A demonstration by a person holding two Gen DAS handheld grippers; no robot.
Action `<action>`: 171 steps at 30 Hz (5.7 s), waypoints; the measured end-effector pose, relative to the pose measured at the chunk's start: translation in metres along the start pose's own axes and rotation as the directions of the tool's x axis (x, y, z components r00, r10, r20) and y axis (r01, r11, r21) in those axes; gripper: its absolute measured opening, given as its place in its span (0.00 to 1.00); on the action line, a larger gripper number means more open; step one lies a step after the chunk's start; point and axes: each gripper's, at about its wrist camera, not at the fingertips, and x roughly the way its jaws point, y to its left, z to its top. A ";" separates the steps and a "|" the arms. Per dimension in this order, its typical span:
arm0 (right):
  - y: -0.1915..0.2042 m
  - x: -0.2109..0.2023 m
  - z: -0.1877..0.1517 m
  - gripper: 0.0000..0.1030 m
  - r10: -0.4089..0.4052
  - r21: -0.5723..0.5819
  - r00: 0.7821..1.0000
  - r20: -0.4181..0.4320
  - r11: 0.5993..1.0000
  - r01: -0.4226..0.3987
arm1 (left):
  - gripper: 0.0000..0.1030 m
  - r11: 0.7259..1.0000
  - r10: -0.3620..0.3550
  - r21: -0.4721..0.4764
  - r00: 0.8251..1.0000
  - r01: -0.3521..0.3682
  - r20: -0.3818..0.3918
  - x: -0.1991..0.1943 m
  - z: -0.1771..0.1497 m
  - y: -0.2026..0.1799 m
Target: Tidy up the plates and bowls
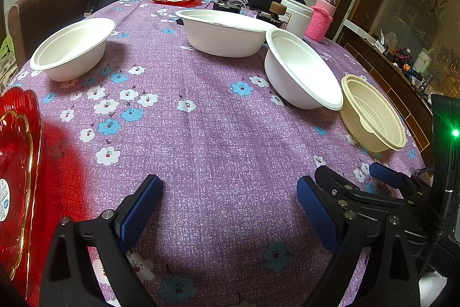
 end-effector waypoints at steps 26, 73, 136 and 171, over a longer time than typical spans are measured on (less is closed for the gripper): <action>-0.004 -0.003 -0.002 0.99 0.034 -0.026 0.999 -0.038 0.999 -0.035 | 0.97 0.999 0.036 0.006 0.998 -0.035 -0.047 -0.005 -0.008 -0.006; 0.093 -0.113 0.069 0.76 0.505 -0.069 0.851 0.147 0.863 -0.500 | 1.00 0.975 0.203 -0.158 0.927 -0.160 0.316 -0.238 0.076 0.158; 0.264 -0.031 0.018 0.43 0.556 -0.182 0.814 -0.170 0.794 -0.581 | 0.65 0.899 0.183 -0.400 0.983 -0.180 -0.031 -0.143 0.010 0.236; -0.161 -0.033 0.037 0.54 -0.037 0.488 0.991 0.126 0.872 -0.029 | 0.79 0.995 -0.020 -0.093 1.000 0.022 0.015 -0.129 -0.001 0.041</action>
